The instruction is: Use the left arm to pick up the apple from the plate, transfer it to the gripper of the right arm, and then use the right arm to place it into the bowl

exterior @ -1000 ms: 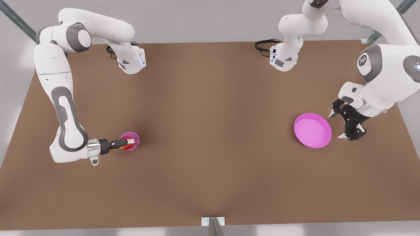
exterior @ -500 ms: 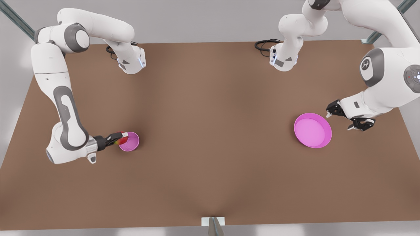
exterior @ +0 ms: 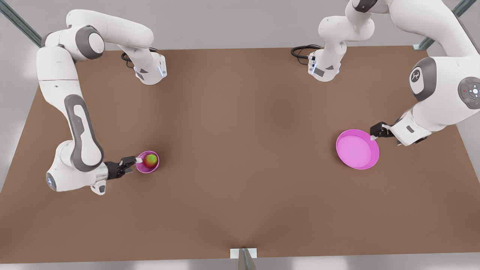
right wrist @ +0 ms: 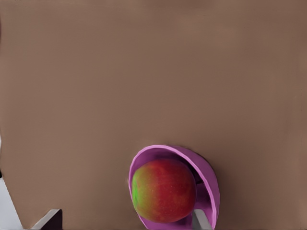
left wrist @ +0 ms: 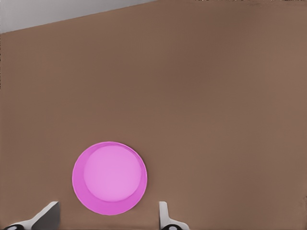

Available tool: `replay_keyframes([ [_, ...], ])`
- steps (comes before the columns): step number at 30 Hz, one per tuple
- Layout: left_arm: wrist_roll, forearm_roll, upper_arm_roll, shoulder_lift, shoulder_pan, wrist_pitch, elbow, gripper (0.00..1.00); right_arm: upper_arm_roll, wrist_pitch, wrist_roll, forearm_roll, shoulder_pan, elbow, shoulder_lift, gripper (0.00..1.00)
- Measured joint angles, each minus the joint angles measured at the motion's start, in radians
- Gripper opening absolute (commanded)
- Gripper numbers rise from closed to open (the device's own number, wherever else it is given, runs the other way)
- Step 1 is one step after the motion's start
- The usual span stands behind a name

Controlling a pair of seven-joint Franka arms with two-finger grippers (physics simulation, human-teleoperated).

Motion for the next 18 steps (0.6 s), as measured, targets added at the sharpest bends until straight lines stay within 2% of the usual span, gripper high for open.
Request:
replay_keyframes([
  [3,-0.046,0.0,0.0,0.006,0.0,0.0,0.012,1.0,0.019,-0.019,0.02,-0.178,0.117,0.223,-0.06,1.0],
  [6,-0.085,0.0,-0.001,0.033,-0.006,0.0,0.047,1.0,0.028,-0.052,0.092,-0.316,0.233,0.287,-0.227,1.0],
  [7,-0.096,0.0,-0.001,0.038,-0.011,0.0,0.051,1.0,-0.007,-0.066,0.121,-0.338,0.251,0.235,-0.33,1.0],
  [9,-0.116,0.0,-0.002,0.047,-0.014,0.0,0.055,1.0,-0.194,-0.077,0.175,-0.314,0.326,0.05,-0.512,1.0],
  [11,-0.13,0.0,-0.005,0.054,-0.014,0.0,0.056,1.0,-0.32,-0.087,0.223,-0.293,0.389,-0.008,-0.559,1.0],
  [13,-0.141,-0.001,-0.006,0.056,-0.014,-0.001,0.057,1.0,-0.364,-0.104,0.266,-0.279,0.416,0.006,-0.545,1.0],
  [18,-0.163,-0.001,-0.006,0.056,-0.014,-0.001,0.059,1.0,-0.373,-0.128,0.375,-0.265,0.453,0.025,-0.527,1.0],
])
